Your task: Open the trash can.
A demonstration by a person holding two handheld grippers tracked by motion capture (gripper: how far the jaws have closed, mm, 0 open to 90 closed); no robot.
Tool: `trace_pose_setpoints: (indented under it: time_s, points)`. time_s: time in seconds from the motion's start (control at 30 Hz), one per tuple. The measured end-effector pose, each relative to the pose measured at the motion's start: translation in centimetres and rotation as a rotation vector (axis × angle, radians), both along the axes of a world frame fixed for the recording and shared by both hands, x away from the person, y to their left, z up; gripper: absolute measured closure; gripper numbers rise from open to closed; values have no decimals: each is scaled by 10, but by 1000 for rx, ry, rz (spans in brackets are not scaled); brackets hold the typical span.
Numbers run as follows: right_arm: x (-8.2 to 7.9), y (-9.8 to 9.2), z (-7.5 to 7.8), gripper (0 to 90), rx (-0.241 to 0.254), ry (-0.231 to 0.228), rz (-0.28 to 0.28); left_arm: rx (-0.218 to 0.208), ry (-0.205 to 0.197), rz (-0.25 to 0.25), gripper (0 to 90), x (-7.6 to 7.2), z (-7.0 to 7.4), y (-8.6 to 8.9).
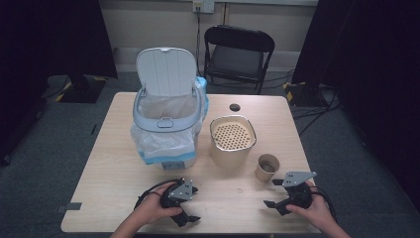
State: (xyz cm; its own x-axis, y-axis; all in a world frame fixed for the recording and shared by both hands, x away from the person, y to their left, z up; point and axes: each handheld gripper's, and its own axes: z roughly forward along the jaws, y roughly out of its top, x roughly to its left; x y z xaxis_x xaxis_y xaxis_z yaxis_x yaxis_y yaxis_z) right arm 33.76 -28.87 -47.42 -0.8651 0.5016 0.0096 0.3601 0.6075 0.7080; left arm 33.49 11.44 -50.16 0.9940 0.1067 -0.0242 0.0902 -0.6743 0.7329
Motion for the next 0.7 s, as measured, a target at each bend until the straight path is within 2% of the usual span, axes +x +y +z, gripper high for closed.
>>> trace_pose_setpoints:
  time_s: [0.13, 0.7]
  points:
    - [4, -7, 1, 149, -10, -10, -24, 11, 2, 0, 63, 0, 0, 0]
    - [27, -19, 2, 150, 31, -31, -120, 4, -4, -7, 39, 0, -1, -1]
